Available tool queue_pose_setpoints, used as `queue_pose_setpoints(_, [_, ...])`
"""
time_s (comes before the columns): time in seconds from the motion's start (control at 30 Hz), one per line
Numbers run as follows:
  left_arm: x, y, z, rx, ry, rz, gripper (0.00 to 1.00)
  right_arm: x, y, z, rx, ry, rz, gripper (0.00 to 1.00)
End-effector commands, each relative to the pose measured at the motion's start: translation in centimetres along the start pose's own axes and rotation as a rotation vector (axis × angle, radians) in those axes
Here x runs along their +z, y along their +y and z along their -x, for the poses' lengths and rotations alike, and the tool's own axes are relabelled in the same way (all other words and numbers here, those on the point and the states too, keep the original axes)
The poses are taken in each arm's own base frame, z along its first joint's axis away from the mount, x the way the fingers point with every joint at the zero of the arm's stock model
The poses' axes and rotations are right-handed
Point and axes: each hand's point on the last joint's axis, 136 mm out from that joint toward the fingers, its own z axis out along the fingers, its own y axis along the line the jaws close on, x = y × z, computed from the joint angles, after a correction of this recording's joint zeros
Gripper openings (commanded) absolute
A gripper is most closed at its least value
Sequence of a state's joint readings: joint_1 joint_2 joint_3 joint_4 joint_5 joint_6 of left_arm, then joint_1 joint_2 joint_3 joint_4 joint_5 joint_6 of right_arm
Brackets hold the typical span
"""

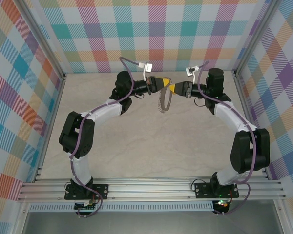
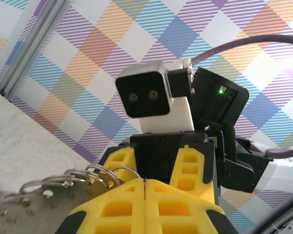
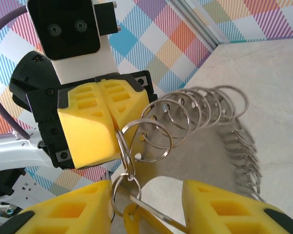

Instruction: Put the keys on the keyring

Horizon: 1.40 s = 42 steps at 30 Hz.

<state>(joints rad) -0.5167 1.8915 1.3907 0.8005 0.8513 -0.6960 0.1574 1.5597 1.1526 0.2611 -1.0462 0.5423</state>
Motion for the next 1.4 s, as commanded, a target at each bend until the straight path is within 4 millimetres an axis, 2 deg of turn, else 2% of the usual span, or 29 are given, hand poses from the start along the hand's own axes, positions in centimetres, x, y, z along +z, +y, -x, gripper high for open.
queue_pose_setpoints(0.0, [0.0,-1.9,1.8,0.066,-0.073,-0.044,0.0,-0.3,1.3,0.1,-0.042,-0.022,0.011,0.42])
queue_pose_setpoints(0.37, [-0.3,-1.7,2.3,0.038,-0.102,-0.058,0.0,-1.2,2.6,-0.8,-0.05,-0.061,0.007,0.45])
queue_pose_setpoints(0.6, [-0.5,-1.9,2.7,0.031,-0.131,-0.065,0.0,-1.3,2.3,-1.9,-0.004,-0.091,0.013,0.43])
queue_pose_setpoints(0.9, [-0.5,-1.7,2.7,0.027,-0.138,-0.062,0.0,1.7,3.7,-3.6,0.0,-0.053,0.048,0.36])
queue_pose_setpoints(1.0, [-0.5,-1.7,2.7,0.025,-0.138,-0.061,0.0,2.0,3.7,-3.7,0.003,-0.051,0.054,0.35])
queue_pose_setpoints(1.17, [-0.5,-1.5,2.5,0.023,-0.134,-0.062,0.0,1.4,4.1,-4.5,-0.011,-0.028,0.031,0.36])
queue_pose_setpoints(1.27, [-0.4,-1.6,2.5,0.023,-0.132,-0.069,0.0,0.0,4.6,-4.7,-0.048,-0.041,-0.024,0.36])
queue_pose_setpoints(1.37, [-0.4,-1.8,2.5,0.02,-0.132,-0.081,0.0,-2.0,5.3,-3.9,-0.088,-0.075,-0.056,0.34])
